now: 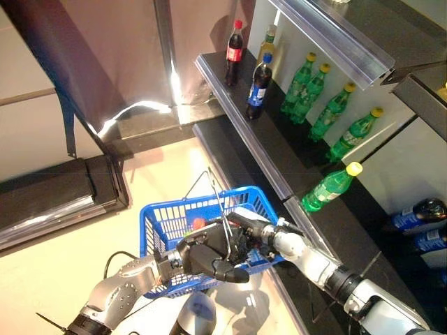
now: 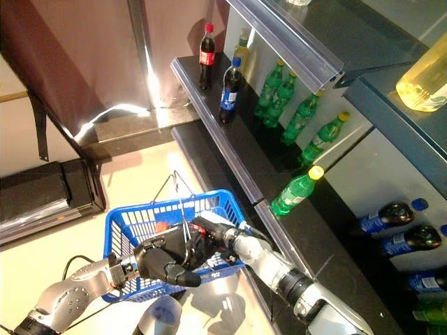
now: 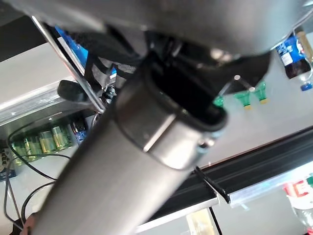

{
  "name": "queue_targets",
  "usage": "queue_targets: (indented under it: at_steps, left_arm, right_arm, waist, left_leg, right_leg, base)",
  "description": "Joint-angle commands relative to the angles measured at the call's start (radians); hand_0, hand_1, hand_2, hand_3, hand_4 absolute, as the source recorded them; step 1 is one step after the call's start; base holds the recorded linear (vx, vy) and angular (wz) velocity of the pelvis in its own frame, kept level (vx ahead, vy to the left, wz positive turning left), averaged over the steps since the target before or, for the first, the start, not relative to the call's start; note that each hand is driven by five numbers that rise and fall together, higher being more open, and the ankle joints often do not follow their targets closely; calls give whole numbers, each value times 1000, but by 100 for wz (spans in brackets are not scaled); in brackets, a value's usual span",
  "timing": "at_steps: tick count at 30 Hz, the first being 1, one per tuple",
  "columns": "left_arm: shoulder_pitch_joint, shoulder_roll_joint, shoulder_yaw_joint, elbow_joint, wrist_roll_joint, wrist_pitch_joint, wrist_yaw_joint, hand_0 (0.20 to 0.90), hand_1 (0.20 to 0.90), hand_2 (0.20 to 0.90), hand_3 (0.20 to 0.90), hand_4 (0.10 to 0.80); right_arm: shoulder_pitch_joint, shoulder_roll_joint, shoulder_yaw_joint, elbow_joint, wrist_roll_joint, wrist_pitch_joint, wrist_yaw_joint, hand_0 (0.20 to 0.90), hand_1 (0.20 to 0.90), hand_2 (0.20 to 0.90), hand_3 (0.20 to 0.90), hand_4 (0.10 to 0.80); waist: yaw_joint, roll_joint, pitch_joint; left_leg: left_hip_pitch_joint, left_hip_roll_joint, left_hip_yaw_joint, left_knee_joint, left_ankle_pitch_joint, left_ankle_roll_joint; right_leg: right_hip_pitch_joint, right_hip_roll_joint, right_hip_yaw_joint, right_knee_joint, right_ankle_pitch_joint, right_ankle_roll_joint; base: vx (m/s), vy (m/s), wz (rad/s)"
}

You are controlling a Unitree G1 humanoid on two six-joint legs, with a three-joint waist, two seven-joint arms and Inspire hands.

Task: Pick up the drink and place into the basket.

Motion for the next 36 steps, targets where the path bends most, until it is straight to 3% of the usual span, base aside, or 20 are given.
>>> queue_targets:
  at_steps: [1,11,12,14,15,16,19,20,21,22,23,24,25,26,36]
  left_arm:
    - [-221,-166,-68,-388,-189,-186,-267,300,300,300,200,100]
    - [-230,-177,-66,-398,-191,-173,-265,300,300,300,200,100]
    - [-229,-179,-67,-401,-191,-172,-266,300,300,300,200,100]
    - [-232,-180,-64,-404,-195,-170,-267,300,300,300,200,100]
    - [-234,-179,-64,-404,-199,-171,-270,300,300,300,200,100]
    - [-234,-179,-63,-406,-201,-170,-273,300,300,300,200,100]
    - [-235,-186,-68,-411,-194,-163,-278,300,300,300,200,100]
    - [-234,-187,-69,-414,-194,-161,-277,300,300,300,200,100]
    - [-236,-188,-70,-417,-196,-158,-274,300,300,300,200,100]
    - [-237,-188,-70,-417,-196,-157,-273,300,300,300,200,100]
    - [-238,-190,-71,-415,-198,-156,-277,300,300,300,200,100]
    - [-239,-189,-71,-414,-198,-160,-280,300,300,300,200,100]
    - [-239,-190,-70,-415,-199,-159,-281,300,300,300,200,100]
    - [-241,-189,-70,-415,-204,-159,-284,300,300,300,200,100]
    - [-242,-199,-70,-434,-207,-141,-289,300,300,300,200,100]
  right_arm:
    - [-150,8,58,-107,14,-95,-8,300,300,300,200,100]
    - [-149,39,74,-119,7,-89,18,300,300,300,200,100]
    - [-145,42,76,-115,4,-85,24,340,340,340,247,147]
    - [-144,45,80,-108,3,-84,31,354,354,354,263,163]
    - [-145,46,83,-103,2,-86,38,354,354,354,263,163]
    - [-146,48,86,-100,0,-89,44,300,300,300,200,100]
    - [-146,53,97,-94,2,-84,37,300,300,300,200,100]
    - [-146,55,98,-94,3,-79,36,324,324,324,227,127]
    - [-147,59,99,-90,2,-72,35,444,444,444,367,267]
    - [-147,62,98,-84,1,-70,36,502,502,502,436,336]
    - [-145,65,98,-76,-2,-68,41,599,599,599,549,449]
    - [-145,67,100,-71,-6,-65,46,768,768,768,746,646]
    - [-145,68,100,-69,-8,-63,51,768,768,768,746,646]
    - [-145,71,104,-61,-14,-62,59,900,900,900,900,800]
    - [-144,96,119,-16,-32,-36,70,900,900,900,900,800]
  waist:
    - [-5,36,-188]
    - [-5,38,-192]
    - [-4,38,-194]
    - [-4,38,-194]
    - [-3,38,-195]
    - [-3,38,-194]
    - [0,37,-194]
    - [1,36,-194]
    - [2,36,-194]
    - [2,36,-194]
    - [2,36,-195]
    - [2,36,-195]
    - [2,36,-195]
    - [3,35,-195]
    - [12,28,-194]
  left_leg:
    - [-5,-23,-32,-16,-25,-9]
    - [-4,-27,-37,-16,-25,-8]
    - [-4,-27,-38,-16,-24,-8]
    - [-6,-27,-38,-16,-24,-9]
    - [-6,-27,-38,-16,-24,-9]
    - [-6,-27,-39,-16,-24,-9]
    - [-5,-27,-41,-16,-23,-10]
    - [-5,-27,-42,-16,-23,-10]
    - [-6,-28,-43,-16,-23,-10]
    - [-7,-28,-43,-16,-23,-10]
    - [-7,-29,-43,-16,-23,-10]
    - [-7,-29,-41,-16,-24,-10]
    - [-7,-28,-41,-16,-24,-11]
    - [-8,-29,-41,-16,-23,-11]
    - [-10,-29,-44,-16,-21,-12]
  right_leg:
    - [49,26,-16,95,-73,-27]
    - [48,26,-14,99,-76,-29]
    - [48,25,-15,99,-76,-29]
    - [48,25,-16,99,-77,-29]
    - [48,25,-16,98,-77,-29]
    - [48,26,-16,98,-77,-30]
    - [49,26,-18,96,-76,-30]
    - [49,27,-18,95,-75,-30]
    - [50,27,-19,94,-75,-30]
    - [49,27,-19,94,-75,-30]
    - [49,27,-19,94,-75,-30]
    - [49,27,-19,93,-75,-30]
    - [49,27,-19,93,-74,-30]
    - [48,28,-20,92,-74,-30]
    - [48,30,-24,88,-69,-31]
  base:
    - [0,0,0]
    - [0,0,0]
    - [0,0,0]
    - [0,0,0]
    - [0,0,0]
    - [0,0,0]
    - [0,0,0]
    - [0,0,0]
    - [0,0,0]
    - [0,0,0]
    - [0,0,0]
    - [0,0,0]
    - [0,0,0]
    - [0,0,0]
    - [0,0,0]
